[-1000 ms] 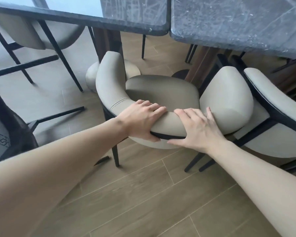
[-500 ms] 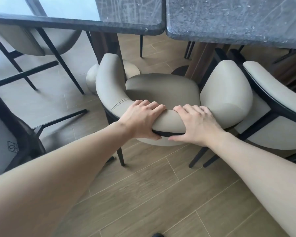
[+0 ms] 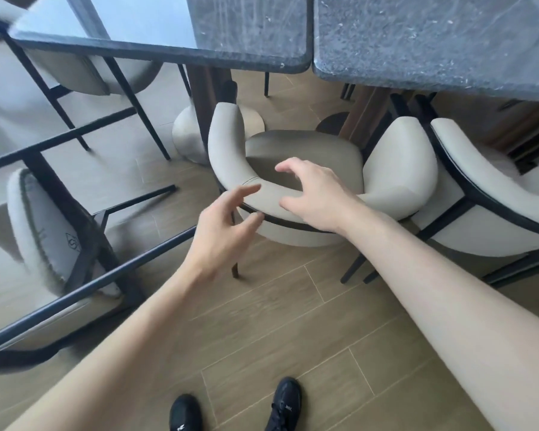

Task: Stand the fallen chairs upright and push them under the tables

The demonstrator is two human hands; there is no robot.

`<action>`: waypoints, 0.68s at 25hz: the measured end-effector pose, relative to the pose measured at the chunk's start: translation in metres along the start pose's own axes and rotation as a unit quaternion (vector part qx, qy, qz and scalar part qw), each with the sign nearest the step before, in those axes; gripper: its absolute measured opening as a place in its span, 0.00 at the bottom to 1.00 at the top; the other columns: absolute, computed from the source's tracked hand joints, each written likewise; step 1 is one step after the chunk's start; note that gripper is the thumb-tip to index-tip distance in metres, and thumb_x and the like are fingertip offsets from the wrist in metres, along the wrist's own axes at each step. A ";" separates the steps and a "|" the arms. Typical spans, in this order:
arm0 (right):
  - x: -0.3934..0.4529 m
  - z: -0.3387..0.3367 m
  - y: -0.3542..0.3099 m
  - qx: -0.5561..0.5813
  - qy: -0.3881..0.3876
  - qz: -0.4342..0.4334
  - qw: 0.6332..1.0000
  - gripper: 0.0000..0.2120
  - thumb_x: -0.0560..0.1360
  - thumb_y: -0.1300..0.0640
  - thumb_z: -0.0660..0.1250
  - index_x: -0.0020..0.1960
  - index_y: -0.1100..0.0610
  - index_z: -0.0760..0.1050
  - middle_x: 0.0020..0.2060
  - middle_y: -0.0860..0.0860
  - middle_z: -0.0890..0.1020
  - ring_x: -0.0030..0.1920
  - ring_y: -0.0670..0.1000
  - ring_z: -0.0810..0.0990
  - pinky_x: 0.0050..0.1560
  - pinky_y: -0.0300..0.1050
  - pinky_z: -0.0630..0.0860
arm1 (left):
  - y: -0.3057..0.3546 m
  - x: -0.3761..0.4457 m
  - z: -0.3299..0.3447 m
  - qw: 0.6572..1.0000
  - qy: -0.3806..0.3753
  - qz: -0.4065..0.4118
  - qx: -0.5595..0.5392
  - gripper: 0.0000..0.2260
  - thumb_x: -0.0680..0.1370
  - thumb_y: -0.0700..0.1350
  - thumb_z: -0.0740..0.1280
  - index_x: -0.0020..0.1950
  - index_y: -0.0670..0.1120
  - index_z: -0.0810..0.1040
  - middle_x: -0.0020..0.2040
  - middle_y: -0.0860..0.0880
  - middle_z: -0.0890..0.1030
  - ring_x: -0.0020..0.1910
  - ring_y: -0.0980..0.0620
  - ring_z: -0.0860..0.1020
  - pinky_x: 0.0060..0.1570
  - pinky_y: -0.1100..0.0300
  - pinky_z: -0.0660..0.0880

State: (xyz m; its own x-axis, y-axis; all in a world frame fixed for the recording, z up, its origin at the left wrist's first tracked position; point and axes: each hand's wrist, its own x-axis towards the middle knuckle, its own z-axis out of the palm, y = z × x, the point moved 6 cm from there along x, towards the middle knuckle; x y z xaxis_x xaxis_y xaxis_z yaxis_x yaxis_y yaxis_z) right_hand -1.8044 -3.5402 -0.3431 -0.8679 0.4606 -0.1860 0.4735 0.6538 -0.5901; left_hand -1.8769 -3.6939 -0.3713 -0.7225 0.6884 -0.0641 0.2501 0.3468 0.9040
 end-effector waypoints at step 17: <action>-0.129 -0.006 -0.264 0.369 -0.025 -0.045 0.928 0.12 0.77 0.57 0.68 0.59 0.46 0.79 0.55 0.42 0.84 0.58 0.42 0.81 0.66 0.54 0.75 | 0.096 -0.181 -0.238 0.945 0.202 -0.038 -0.253 0.19 0.69 0.58 0.68 0.59 0.62 0.83 0.62 0.58 0.84 0.64 0.59 0.80 0.61 0.60 0.73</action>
State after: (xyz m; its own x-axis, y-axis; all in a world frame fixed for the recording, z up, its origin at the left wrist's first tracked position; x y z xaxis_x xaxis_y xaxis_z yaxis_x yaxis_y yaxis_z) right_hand -1.8165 -3.7687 -0.1587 -0.9135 0.3834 -0.1359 0.1833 0.0899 -0.9789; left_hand -1.8757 -3.9370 -0.1717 -0.9390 0.3384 -0.0620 -0.0784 -0.0352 0.9963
